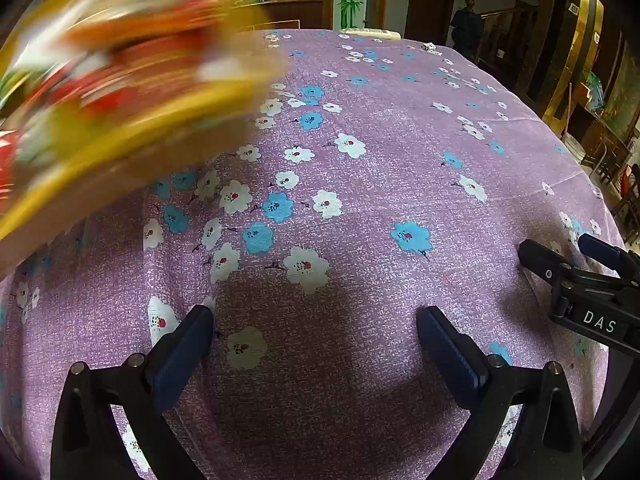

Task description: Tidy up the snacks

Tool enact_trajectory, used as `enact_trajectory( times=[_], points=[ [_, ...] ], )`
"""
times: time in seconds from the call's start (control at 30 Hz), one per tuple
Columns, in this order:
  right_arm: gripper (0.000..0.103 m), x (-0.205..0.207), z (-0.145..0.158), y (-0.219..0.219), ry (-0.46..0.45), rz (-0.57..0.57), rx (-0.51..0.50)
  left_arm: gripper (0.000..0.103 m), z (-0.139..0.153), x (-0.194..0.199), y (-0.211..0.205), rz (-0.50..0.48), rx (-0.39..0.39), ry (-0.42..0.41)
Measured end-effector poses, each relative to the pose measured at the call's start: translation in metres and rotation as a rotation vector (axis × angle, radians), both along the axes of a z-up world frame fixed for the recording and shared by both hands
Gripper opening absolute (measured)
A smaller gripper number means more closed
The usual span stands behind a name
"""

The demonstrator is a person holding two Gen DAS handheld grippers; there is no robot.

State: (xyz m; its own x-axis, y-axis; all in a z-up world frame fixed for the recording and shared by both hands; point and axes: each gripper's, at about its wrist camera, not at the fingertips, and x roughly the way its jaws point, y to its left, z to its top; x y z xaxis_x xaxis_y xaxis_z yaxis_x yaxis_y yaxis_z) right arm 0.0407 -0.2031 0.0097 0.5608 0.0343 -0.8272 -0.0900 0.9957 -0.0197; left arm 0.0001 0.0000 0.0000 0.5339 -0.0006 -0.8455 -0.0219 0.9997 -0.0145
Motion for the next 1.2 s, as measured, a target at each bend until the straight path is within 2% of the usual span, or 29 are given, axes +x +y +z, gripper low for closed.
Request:
enact_trajectory(
  times=[1.2],
  points=[
    [0.103,-0.0009,0.0000,-0.0004,-0.002,0.000,-0.002,0.102,0.0007,-0.0012,0.0053,-0.001,0.002,-0.002]
  ],
)
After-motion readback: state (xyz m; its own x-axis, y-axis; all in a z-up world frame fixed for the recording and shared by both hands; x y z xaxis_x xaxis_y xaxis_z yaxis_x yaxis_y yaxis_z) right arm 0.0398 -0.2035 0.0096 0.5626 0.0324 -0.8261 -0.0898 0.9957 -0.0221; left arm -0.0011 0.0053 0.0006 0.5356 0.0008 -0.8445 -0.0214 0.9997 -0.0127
